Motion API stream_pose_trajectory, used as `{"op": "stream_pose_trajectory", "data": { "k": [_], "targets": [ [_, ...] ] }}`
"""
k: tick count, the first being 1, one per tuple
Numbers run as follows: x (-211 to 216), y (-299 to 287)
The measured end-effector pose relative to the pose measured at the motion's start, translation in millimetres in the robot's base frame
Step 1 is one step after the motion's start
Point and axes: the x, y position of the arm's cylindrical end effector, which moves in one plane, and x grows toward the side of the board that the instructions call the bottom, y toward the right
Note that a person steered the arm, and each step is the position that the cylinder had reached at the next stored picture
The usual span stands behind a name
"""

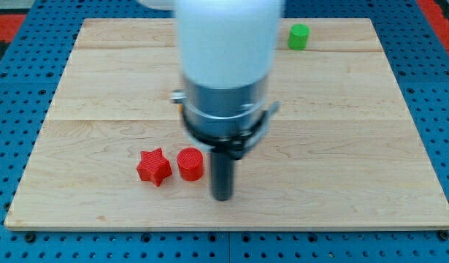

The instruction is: Push the red circle into the yellow blocks

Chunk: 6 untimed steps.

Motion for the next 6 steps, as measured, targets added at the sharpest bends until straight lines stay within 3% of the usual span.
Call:
{"op": "stream_pose_trajectory", "data": {
  "k": [1,4,5,6],
  "targets": [
    [-19.2,-39.7],
    [-121.8,-34.5],
    [-83.6,-36.4],
    [-80.6,-6.7]
  ]
}}
